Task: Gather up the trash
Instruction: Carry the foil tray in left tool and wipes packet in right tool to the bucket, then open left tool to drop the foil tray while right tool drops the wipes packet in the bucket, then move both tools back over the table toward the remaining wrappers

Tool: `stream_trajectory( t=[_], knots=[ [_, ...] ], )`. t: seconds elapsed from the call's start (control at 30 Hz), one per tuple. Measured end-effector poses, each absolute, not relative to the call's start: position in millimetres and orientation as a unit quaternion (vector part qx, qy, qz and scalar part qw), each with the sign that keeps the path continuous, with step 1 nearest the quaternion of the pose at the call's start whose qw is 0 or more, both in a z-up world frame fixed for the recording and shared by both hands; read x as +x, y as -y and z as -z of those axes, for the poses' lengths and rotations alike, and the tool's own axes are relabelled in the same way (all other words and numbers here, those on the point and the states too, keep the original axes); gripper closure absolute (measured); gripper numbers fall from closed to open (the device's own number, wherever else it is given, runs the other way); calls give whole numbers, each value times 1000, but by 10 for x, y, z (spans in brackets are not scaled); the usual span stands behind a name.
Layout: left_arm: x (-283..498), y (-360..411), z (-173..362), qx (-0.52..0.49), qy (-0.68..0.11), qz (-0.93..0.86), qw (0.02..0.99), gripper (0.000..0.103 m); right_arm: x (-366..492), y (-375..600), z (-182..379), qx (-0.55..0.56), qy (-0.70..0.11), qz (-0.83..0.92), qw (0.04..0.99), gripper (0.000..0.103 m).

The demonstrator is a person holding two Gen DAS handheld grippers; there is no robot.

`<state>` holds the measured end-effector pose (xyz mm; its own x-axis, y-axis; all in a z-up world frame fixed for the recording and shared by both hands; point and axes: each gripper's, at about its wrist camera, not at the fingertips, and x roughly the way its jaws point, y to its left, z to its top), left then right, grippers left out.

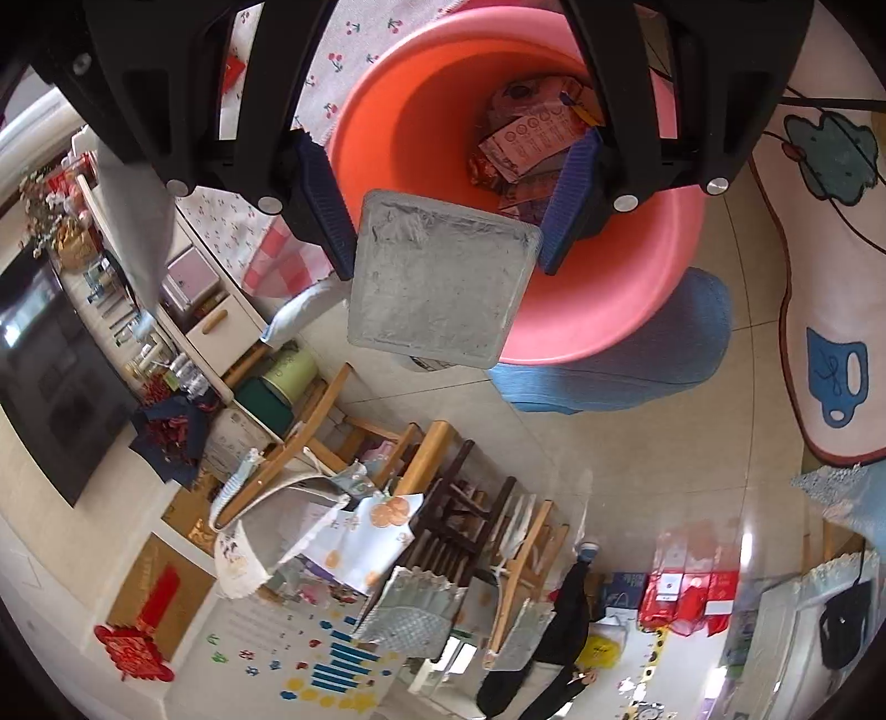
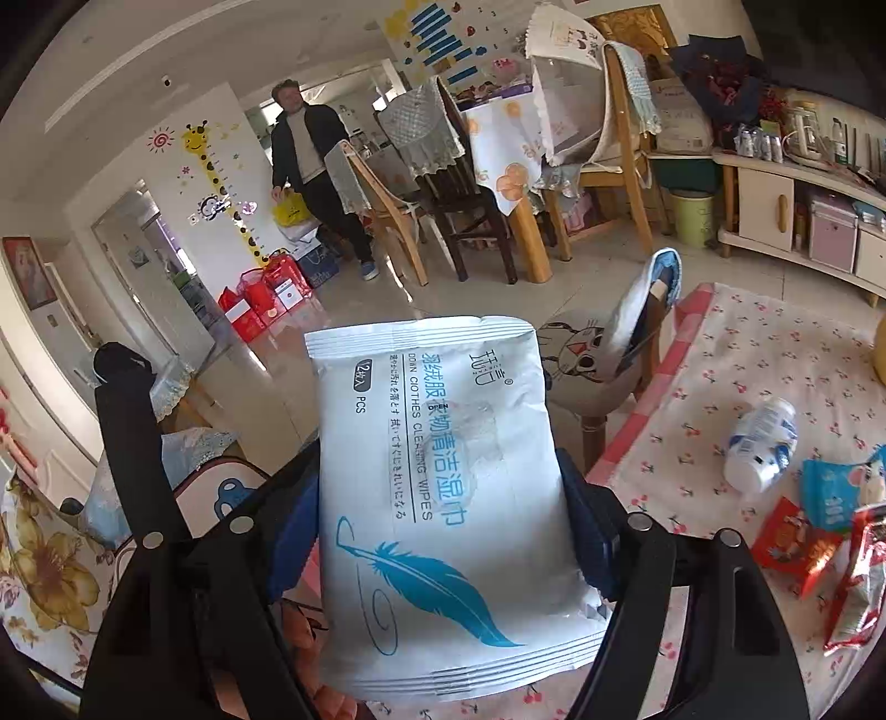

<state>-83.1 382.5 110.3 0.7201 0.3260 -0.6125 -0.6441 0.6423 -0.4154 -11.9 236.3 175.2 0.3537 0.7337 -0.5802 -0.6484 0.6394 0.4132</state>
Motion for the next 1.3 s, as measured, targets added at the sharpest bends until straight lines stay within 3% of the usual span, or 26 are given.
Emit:
stream_trajectory(
  t=[0.37,0.43,0.5,0.57,1.3],
  knots=[
    [-861,-4187,-900,-361,-270,-322,833,35,334,-2765,-1284,108,-425,-446,780,23],
    [-868,-4216,-876,-364,-272,-329,828,34,377,-2763,-1229,118,-423,-441,783,13],
    [-856,-4210,-878,-359,-272,-337,827,24,418,-2752,-1214,124,-419,-443,783,12],
    [-842,-4204,-894,-352,-268,-343,829,24,420,-2713,-1223,117,-415,-437,789,12],
    [-595,-3381,-1244,-207,-224,-258,917,8,-145,-887,-1201,36,-362,-254,896,8]
  ],
)
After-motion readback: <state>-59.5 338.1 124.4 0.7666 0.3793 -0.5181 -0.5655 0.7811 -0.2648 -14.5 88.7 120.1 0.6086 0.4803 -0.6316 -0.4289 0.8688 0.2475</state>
